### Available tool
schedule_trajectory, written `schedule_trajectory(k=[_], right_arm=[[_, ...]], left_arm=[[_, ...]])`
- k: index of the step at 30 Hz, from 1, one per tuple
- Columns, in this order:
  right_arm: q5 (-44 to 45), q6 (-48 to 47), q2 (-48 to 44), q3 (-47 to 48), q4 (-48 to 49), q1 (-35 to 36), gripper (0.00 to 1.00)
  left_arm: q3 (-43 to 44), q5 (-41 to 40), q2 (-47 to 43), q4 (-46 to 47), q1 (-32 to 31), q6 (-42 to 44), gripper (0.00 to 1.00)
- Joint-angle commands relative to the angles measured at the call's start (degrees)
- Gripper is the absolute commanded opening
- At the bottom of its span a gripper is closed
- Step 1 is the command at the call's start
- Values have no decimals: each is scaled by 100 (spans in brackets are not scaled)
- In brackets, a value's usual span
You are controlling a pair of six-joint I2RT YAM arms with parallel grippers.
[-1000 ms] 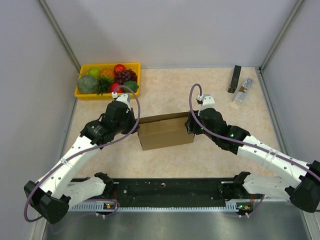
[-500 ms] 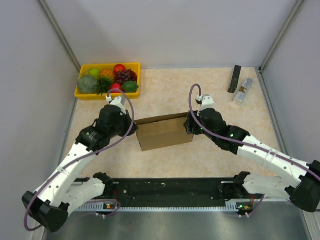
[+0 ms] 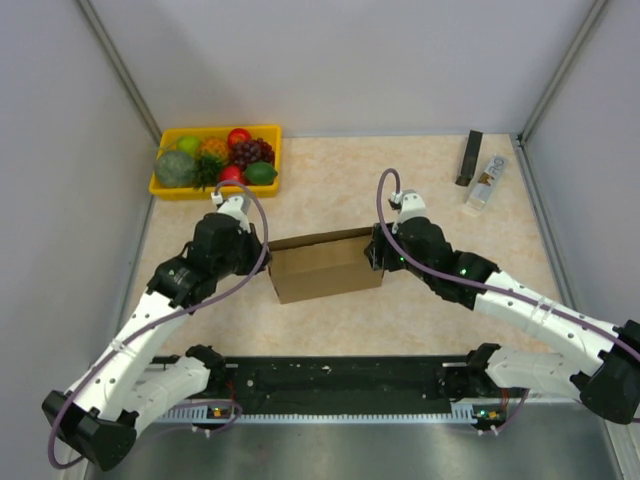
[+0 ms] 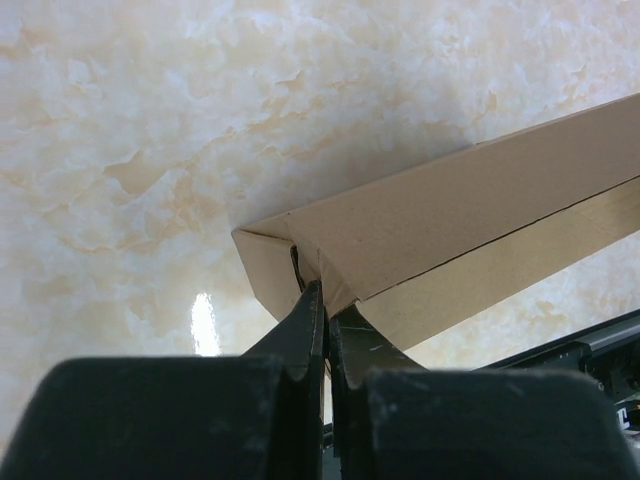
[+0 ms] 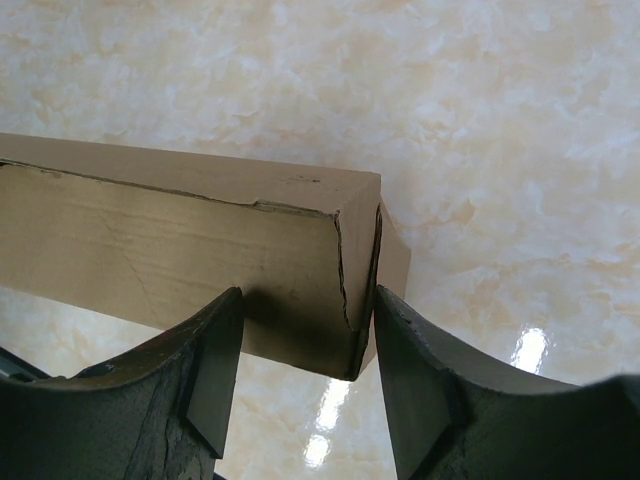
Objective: Fold the paper box
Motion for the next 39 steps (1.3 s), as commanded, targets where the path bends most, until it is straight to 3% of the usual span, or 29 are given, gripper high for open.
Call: schedule_trajectory(k=[1, 11, 24, 28, 29, 32, 39], right_arm=[[16, -80, 95, 21, -473, 64, 53], [34, -106, 121, 65, -499, 56, 53], [-28, -106, 104, 117, -499, 64, 54], [-282, 17, -45, 442, -639, 56, 54], [-256, 69, -89, 625, -796, 55, 56], [-81, 26, -265, 872, -1130, 55, 76], [-422, -141, -634, 1417, -1588, -15, 90]], left_arm=[[-27, -589, 107, -927, 107, 541, 0], [475, -889, 388, -1384, 107, 928, 0], [554, -371, 546, -1516, 107, 885, 5], [344, -283, 441, -1280, 107, 586, 0], [221, -256, 380, -1157, 107, 551, 0], [79, -318, 370, -1068, 108, 515, 0], [79, -318, 353, -1015, 90, 463, 0]])
